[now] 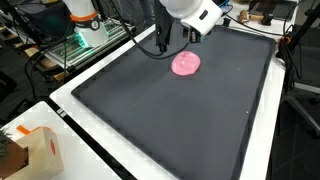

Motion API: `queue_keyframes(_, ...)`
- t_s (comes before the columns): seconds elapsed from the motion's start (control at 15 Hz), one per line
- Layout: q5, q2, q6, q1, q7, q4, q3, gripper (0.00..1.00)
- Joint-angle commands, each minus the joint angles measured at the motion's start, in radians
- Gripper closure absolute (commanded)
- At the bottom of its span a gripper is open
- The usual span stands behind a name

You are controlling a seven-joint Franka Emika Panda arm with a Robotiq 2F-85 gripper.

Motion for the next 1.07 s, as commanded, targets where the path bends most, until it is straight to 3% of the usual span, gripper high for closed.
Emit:
queue_keyframes(0.0, 0.039, 0.010, -0.008, 0.001, -0.034, -0.013, -0.013, 0.75)
queue_keyframes(1.0, 0.037, 0.056, 0.009, 0.009, -0.012, -0.005, -0.026, 0.75)
